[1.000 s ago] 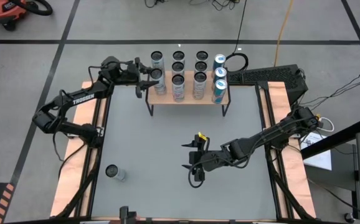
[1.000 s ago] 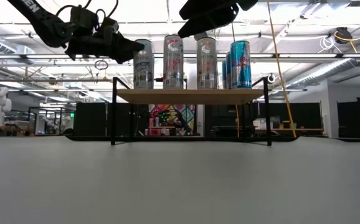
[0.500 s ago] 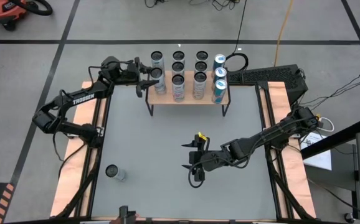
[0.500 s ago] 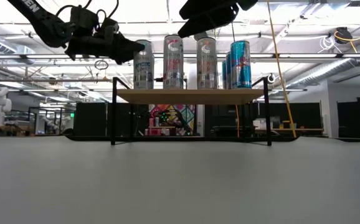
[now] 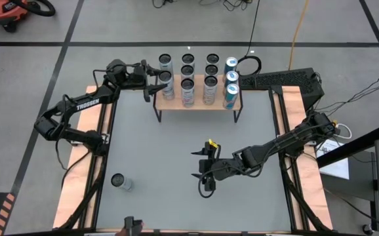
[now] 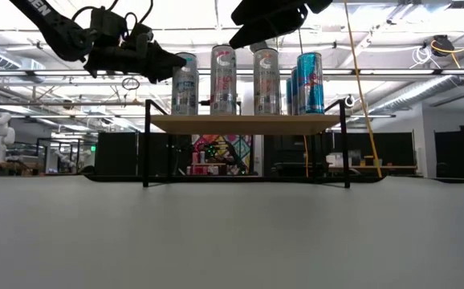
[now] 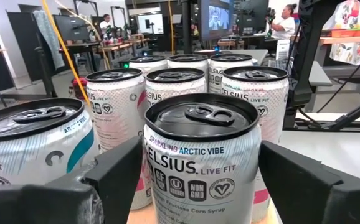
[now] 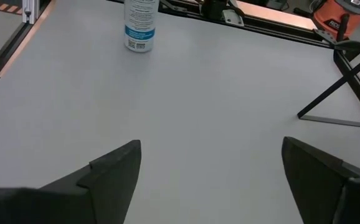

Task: Place canned beverage on shelf
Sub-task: Put the right white blue soda can on the shelf aligned with the other white blue soda can

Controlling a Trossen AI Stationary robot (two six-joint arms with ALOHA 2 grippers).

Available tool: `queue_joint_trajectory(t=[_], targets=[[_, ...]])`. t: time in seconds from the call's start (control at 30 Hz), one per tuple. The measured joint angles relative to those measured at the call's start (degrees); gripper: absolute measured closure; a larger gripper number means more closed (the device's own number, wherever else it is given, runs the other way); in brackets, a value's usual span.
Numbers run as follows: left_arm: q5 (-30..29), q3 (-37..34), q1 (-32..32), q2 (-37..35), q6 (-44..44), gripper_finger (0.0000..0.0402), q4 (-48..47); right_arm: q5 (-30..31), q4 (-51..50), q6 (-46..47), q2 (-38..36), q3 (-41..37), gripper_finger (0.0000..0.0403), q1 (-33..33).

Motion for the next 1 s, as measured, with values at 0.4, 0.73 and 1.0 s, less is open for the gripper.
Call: queue_joint_trajectory(t=[0.4,0.73,1.0], targets=[[-3.4,0.0,0.0,-3.0,1.2,0.0092,-5.6,0.0,-0.8,0.6,0.0,0.0,0.0083,0.0],[-8.6,0.0,0.0,-9.8,4.0,0.0091,-13.0,-0.2,-0.8,0.2,0.0,0.0,0.0083,0.0],[-13.7,0.0,-3.5,-15.1,3.1,0.0091,-23.0,-0.2,-0.8,0.5,0.0,0.0,0.0083,0.0]])
